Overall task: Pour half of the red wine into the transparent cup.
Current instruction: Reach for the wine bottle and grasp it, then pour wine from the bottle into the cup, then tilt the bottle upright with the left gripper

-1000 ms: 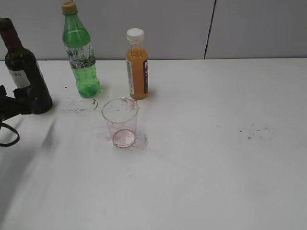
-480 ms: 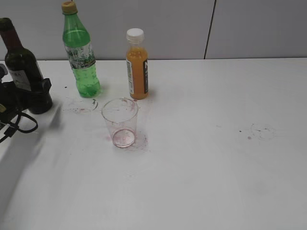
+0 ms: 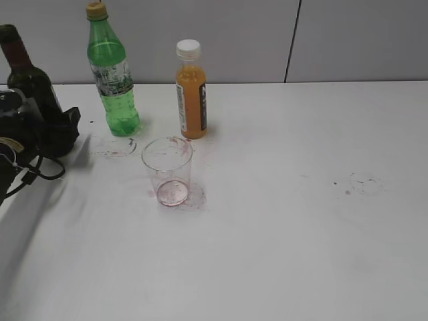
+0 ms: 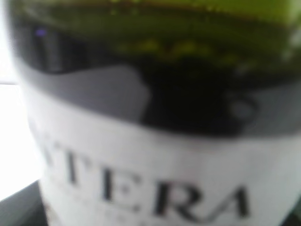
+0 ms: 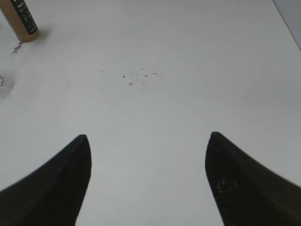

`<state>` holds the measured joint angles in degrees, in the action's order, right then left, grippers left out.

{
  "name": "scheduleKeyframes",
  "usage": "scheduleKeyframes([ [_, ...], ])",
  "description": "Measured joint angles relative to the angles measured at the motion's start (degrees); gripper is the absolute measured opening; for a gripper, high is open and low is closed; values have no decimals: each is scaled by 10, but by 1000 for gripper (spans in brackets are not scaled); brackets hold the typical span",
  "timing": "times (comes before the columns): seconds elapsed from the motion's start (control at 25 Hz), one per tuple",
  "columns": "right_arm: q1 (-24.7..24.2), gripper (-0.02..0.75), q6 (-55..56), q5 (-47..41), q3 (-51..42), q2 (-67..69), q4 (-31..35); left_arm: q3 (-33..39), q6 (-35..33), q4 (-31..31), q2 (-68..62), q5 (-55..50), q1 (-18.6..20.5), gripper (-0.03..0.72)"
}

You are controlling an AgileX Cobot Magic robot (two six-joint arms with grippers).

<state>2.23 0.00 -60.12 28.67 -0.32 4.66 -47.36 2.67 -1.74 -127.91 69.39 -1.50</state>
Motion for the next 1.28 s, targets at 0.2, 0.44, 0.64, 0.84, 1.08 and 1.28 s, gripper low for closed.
scheduleKeyframes([
  [0.2,0,571,0,0,0,0,0,-13,0,0,-14,-1,0,656],
  [0.44,0,571,0,0,0,0,0,-15,0,1,-14,-1,0,554],
  [0.64,0,571,0,0,0,0,0,-15,-1,1,-14,-1,0,554],
  [0.84,0,571,0,0,0,0,0,-6,-2,12,-12,3,0,554],
  [1.08,0,571,0,0,0,0,0,52,-27,58,37,-22,-4,552],
  [1.28,0,571,0,0,0,0,0,107,-69,88,104,-49,-16,547],
])
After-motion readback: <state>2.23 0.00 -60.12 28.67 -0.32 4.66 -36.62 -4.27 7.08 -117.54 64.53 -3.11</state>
